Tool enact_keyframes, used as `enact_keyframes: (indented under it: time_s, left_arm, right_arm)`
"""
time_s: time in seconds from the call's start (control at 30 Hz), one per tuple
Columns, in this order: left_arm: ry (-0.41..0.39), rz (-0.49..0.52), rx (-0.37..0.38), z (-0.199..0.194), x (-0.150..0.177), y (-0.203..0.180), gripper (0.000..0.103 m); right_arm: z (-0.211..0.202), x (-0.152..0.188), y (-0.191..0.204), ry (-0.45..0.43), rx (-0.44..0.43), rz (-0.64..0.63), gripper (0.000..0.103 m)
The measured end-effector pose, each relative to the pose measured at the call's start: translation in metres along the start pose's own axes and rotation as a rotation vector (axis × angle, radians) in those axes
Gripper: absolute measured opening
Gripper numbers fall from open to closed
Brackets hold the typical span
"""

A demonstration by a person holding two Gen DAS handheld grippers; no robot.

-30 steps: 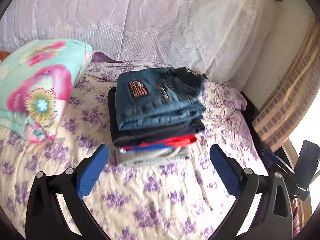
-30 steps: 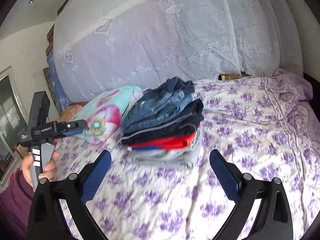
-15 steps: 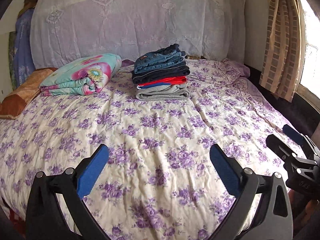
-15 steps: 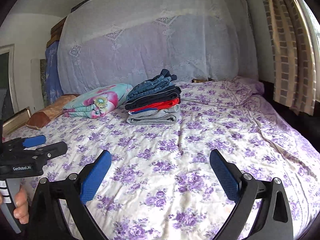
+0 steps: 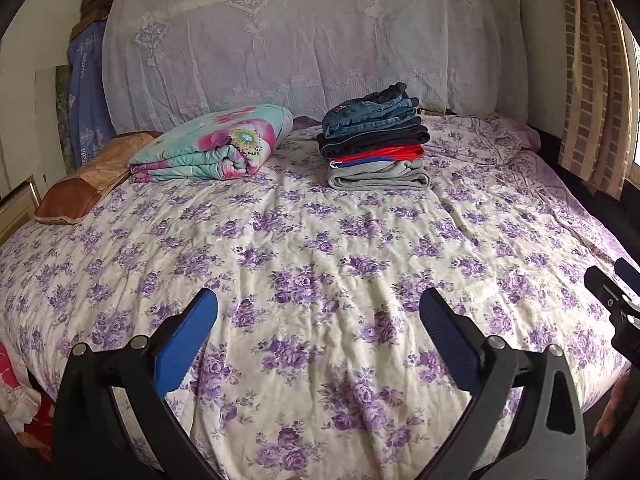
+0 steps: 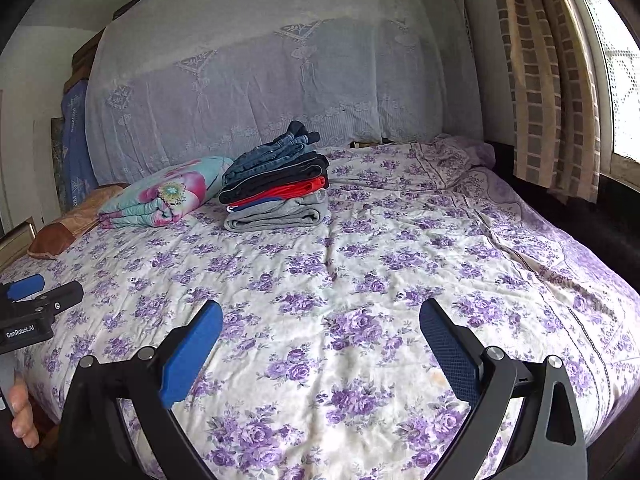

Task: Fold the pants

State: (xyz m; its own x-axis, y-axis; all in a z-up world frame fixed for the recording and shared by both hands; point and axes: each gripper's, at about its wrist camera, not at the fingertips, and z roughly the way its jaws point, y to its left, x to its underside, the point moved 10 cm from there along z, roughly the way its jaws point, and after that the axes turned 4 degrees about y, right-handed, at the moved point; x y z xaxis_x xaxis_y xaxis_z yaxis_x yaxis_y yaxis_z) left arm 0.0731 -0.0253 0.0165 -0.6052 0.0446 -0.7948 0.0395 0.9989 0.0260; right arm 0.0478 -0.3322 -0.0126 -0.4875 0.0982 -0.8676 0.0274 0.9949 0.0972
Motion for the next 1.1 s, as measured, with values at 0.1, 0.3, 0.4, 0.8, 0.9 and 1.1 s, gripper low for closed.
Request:
enact_keyframes:
  time_s: [0.1,0.3,0.4,0.8,0.9,1.1]
  left_arm:
    - [0.012,-0.002,0.003,0.002,0.002,0.002,0.098]
    - [0.028,-0.010,-0.004,0.006,0.004,0.009,0.098]
    - [0.033,-0.005,-0.012,0.008,0.004,0.010,0.098]
    - [0.038,0.001,-0.020,0.010,0.005,0.013,0.098]
    - [0.039,0.002,-0.028,0.010,0.005,0.014,0.098]
    - [0.042,0.002,-0.028,0.010,0.006,0.015,0.098]
  right_arm:
    - [0.007,0.006,0.001,0.028,-0.011,0.006,0.099]
    - [0.010,0.009,0.007,0.036,-0.016,-0.011,0.099]
    - [0.008,0.008,0.007,0.030,-0.013,-0.012,0.099]
    - [0.010,0.009,0.015,0.043,-0.026,-0.037,0.099]
    - [0.010,0.009,0.015,0.041,-0.023,-0.038,0.099]
    - [0.011,0.009,0.015,0.050,-0.030,-0.037,0.099]
